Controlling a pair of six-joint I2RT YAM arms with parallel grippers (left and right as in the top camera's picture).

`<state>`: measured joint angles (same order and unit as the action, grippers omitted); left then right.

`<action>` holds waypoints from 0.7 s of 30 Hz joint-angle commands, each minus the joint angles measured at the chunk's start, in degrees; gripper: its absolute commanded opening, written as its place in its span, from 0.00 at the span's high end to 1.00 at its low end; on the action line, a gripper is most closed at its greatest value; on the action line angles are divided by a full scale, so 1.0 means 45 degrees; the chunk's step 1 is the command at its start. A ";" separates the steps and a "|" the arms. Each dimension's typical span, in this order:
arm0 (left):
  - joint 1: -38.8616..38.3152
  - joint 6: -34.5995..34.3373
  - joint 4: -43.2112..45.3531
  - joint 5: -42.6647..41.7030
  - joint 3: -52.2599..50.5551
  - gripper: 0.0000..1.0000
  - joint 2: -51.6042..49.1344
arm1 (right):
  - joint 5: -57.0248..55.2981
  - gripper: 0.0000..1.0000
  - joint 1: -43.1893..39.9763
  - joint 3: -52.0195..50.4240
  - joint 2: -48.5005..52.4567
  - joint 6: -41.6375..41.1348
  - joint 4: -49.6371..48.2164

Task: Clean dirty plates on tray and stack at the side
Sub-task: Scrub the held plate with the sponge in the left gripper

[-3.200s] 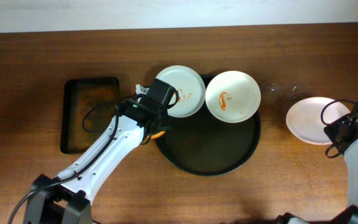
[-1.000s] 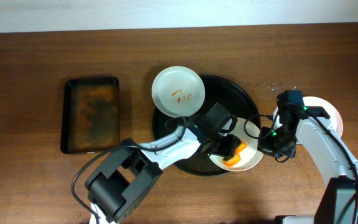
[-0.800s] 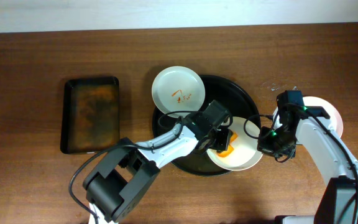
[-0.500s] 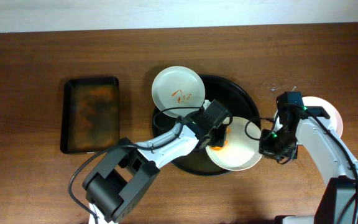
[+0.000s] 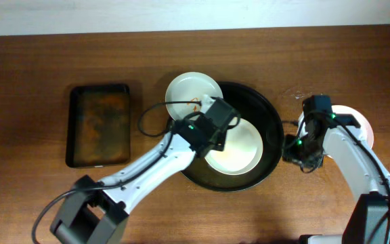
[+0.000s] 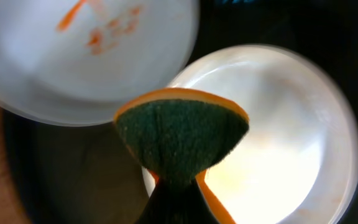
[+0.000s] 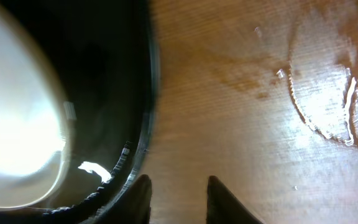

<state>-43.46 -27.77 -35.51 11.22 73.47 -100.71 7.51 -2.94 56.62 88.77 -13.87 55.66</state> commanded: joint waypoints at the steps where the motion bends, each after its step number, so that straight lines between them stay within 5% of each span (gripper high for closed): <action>1: 0.1569 0.0228 -0.0806 0.0374 0.0044 0.99 0.1292 | 0.1928 0.56 0.0097 0.1802 -0.0063 0.0661 -0.0646; 5: 0.3963 0.0000 -0.2229 -0.0515 0.0039 1.00 0.1574 | 0.1846 0.54 0.1486 0.1481 0.0384 0.0651 -0.1579; 13: 0.4420 0.0005 -0.2574 -0.0636 0.0039 1.00 0.1574 | -0.0160 0.59 0.2905 0.1477 0.3861 -0.1370 -0.2322; 14: 0.4425 0.0010 -0.2569 -0.0631 0.0039 1.00 0.1574 | -0.0155 0.62 0.2905 0.1477 0.3886 -0.1370 -0.2278; 16: 0.4420 0.0005 -0.2594 -0.0636 0.0039 0.99 0.1574 | -0.0155 0.89 0.2900 0.1472 0.3881 -0.1365 -0.2069; 21: 0.4420 0.0005 -0.2657 -0.0636 0.0039 0.99 0.1574 | -0.0189 0.96 0.2880 0.1277 0.3866 -0.1360 -0.1817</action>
<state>-23.66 -27.64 -47.37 8.78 73.41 -94.72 7.75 9.82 63.75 105.38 -19.49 47.79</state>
